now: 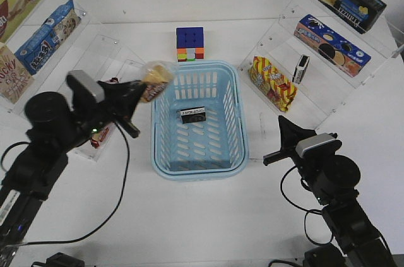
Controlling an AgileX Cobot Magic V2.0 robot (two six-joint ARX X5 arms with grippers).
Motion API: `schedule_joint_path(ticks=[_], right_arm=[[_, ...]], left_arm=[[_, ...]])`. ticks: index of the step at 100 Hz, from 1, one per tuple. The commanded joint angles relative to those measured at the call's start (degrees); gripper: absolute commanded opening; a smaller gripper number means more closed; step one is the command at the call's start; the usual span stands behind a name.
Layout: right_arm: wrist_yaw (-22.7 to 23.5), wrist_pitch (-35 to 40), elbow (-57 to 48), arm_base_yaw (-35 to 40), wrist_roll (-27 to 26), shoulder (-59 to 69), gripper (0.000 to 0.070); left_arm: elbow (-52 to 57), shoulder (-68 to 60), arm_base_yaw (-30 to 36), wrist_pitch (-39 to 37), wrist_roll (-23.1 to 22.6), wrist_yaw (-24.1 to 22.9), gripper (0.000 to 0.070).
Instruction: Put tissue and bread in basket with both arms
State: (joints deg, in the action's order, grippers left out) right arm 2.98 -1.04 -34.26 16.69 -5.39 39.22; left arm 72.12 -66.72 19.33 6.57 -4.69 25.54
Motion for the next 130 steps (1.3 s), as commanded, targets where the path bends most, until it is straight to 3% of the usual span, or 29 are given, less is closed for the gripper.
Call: schedule_joint_path(ticks=[1, 6, 15, 20, 23, 37, 43, 49, 56, 70, 81, 88, 109, 130], right_arm=[[-0.04, -0.61, -0.59, 0.22, -0.66, 0.2, 0.0], [-0.02, -0.59, -0.59, 0.22, -0.66, 0.2, 0.0], [-0.02, -0.57, -0.59, 0.22, -0.66, 0.2, 0.0], [-0.04, -0.57, -0.59, 0.22, -0.66, 0.2, 0.0], [-0.04, -0.59, -0.59, 0.22, -0.63, 0.2, 0.0], [-1.09, -0.09, -0.59, 0.09, -0.37, -0.28, 0.0], [-2.89, 0.92, -0.59, -0.13, 0.42, -1.36, 0.0], [-4.81, 2.56, -0.59, -0.52, 0.96, -2.78, 0.0], [-6.12, 4.59, -0.59, -1.29, 0.92, -4.83, 0.0], [-6.05, 6.51, -0.55, -2.93, 0.94, -9.18, 0.0], [-6.05, 6.14, -0.55, -3.39, 0.92, -10.67, 0.0], [-5.95, 5.84, -0.55, -3.37, 0.55, -10.71, 0.0], [-5.9, 5.77, -0.55, -3.26, 0.28, -10.71, 0.0], [-6.03, 5.77, -0.55, -3.26, 0.28, -10.71, 0.0]], left_arm=[[0.33, -3.69, 3.39, 0.26, 3.5, 0.44, 0.0004], [0.33, -5.57, 6.12, 0.66, 3.5, 0.44, 0.0063], [0.35, -8.7, 9.46, 0.74, 3.39, 0.44, 0.0357], [0.35, -9.66, 10.1, 0.66, 3.34, 0.39, 0.0463], [0.37, -9.99, 10.1, 0.68, 3.37, 0.39, 0.0489], [0.37, -8.5, 9.07, 1.25, 3.43, -1.77, 0.048], [0.37, -6.36, 7.65, 2.08, 3.43, -4.98, 0.0435], [0.37, -3.48, 6.1, 3.65, 3.43, -9.73, 0.0302], [0.37, 0.33, 4.48, 6.78, 3.43, -15.65, 0.0], [0.33, 7.26, 0.57, 16.94, 3.76, -26.88, 0.0], [-3.76, 11.96, -2.47, 21.57, 5.62, -28.41, 0.0], [-11.74, 16.74, -3.78, 17.46, 6.21, -28.48, 0.0], [-38.07, 31.3, -4.92, -5.84, 8.83, -28.61, 0.0], [-40.17, 36.26, -4.9, -3.19, 8.81, -28.61, 0.0001]])
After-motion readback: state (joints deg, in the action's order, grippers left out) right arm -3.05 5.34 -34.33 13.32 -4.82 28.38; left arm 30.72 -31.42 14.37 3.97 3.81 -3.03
